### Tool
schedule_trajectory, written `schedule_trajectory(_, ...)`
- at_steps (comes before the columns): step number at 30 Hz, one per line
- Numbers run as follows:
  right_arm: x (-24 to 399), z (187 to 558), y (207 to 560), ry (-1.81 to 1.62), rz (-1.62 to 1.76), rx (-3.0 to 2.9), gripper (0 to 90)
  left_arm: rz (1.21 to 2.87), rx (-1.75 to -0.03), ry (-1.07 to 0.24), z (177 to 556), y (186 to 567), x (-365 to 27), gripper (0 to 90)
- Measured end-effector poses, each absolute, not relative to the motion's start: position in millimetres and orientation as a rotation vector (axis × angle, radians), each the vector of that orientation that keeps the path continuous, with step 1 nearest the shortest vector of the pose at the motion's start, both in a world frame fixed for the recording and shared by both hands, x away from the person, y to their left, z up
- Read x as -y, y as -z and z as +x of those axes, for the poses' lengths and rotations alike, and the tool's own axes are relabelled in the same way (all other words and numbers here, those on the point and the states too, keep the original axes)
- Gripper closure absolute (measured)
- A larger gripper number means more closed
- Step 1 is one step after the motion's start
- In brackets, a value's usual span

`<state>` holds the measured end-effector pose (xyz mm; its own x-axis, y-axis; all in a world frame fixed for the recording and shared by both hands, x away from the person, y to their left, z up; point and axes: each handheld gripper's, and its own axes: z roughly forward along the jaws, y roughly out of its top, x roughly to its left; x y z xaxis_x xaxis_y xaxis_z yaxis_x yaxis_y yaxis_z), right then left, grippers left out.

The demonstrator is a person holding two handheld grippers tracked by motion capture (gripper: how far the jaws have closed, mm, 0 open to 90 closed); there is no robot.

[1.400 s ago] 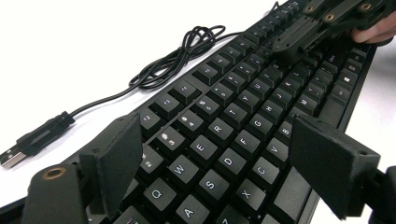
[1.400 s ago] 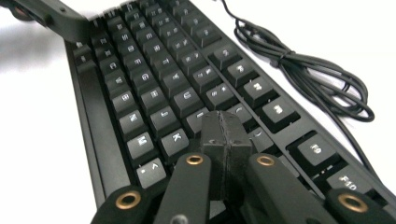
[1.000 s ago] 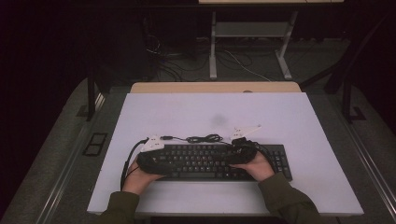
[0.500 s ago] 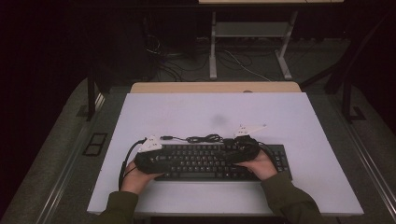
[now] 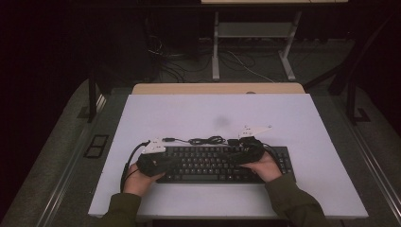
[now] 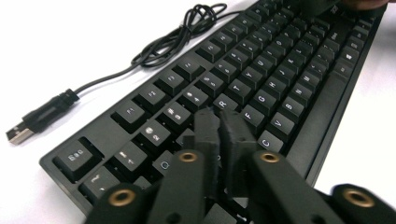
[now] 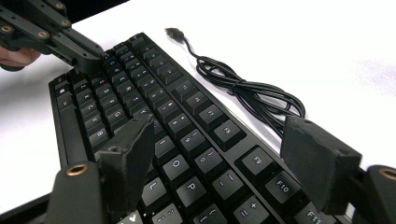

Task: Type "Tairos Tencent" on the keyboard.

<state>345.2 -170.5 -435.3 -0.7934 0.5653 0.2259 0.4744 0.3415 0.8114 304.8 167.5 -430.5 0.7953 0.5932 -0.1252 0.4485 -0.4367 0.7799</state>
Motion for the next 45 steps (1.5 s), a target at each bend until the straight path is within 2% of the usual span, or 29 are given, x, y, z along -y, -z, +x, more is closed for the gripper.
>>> schedule_trajectory(33, 170.5, 344.9, 437.0, -1.451, 0.963, -2.496, 25.1, 2.134, -0.777, -0.165, 307.0, 438.4, -163.2, 89.2)
schedule_trajectory(45, 170.7, 344.5, 436.0, -1.455, 0.966, -2.489, 25.1, 2.13, -0.774, -0.198, 306.0, 434.0, -163.9, 89.3)
